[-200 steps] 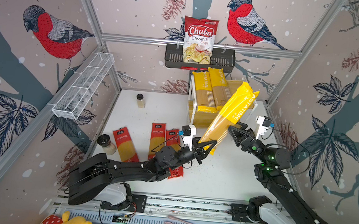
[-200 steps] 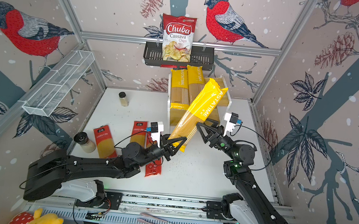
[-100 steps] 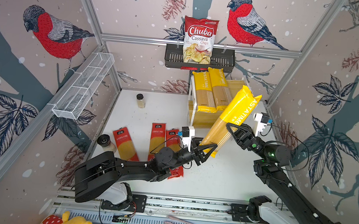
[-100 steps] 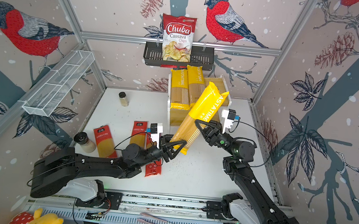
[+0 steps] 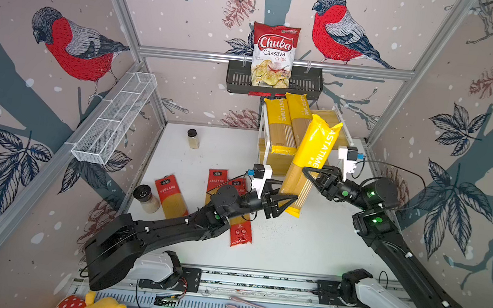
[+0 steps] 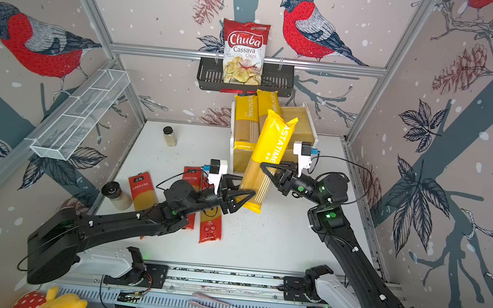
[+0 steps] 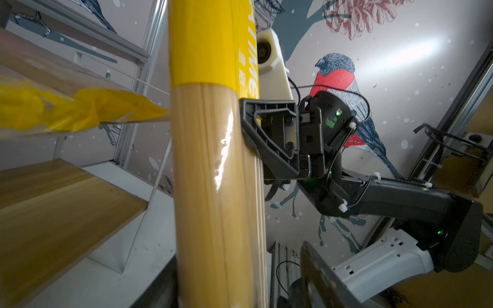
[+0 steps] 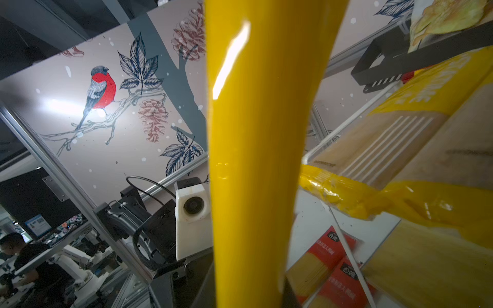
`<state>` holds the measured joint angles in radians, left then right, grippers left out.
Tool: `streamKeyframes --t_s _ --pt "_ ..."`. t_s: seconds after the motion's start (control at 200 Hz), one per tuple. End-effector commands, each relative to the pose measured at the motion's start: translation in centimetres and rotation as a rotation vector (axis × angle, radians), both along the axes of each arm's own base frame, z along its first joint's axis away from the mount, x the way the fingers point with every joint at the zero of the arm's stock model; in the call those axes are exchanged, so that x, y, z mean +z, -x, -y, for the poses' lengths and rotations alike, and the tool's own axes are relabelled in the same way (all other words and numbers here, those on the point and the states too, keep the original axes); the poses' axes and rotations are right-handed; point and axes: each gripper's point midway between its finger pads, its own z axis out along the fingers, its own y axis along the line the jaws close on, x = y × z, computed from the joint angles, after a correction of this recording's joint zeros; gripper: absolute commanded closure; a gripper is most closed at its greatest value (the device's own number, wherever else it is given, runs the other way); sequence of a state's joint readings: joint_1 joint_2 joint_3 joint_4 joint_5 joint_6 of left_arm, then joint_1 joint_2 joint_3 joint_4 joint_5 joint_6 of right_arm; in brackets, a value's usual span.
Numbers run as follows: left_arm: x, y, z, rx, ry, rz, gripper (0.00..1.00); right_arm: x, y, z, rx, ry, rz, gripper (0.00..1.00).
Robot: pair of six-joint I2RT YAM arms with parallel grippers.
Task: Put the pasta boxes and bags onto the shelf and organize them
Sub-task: 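Grasp the upper part of the upright yellow pack with the right gripper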
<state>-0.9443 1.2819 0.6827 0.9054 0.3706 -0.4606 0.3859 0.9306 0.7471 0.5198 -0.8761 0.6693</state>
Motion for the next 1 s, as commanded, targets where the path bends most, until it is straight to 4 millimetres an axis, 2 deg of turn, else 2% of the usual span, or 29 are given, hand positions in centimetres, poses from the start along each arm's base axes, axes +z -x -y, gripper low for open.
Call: streamKeyframes --t_s 0.0,0.22,0.37,0.445,0.565,0.815,0.991 --pt "-1.7 0.6 0.7 -0.061 -0.107 0.013 0.40 -0.4 0.1 -0.6 0.000 0.070 0.060 0.89" --pt "-1.3 0.7 1.2 -0.086 -0.111 -0.007 0.53 -1.0 0.7 -2.1 0.038 0.136 0.084 0.88" --pt "-0.6 0.8 1.3 -0.107 -0.062 -0.022 0.74 -0.9 1.0 -2.7 0.059 0.133 0.093 0.84" --pt "0.1 0.9 1.3 -0.114 -0.028 -0.026 0.78 -1.1 0.9 -2.8 0.057 0.133 0.084 0.81" --pt "0.9 1.0 1.2 -0.122 0.006 -0.028 0.84 -1.3 0.8 -2.7 0.053 0.126 0.077 0.71" --pt "3.7 0.7 0.4 -0.086 0.086 -0.007 0.94 -2.1 0.0 -1.4 -0.018 0.089 0.035 0.38" --pt "5.4 -0.5 -0.4 -0.021 0.163 -0.022 0.96 -2.8 -0.9 0.7 -0.094 0.009 -0.040 0.28"
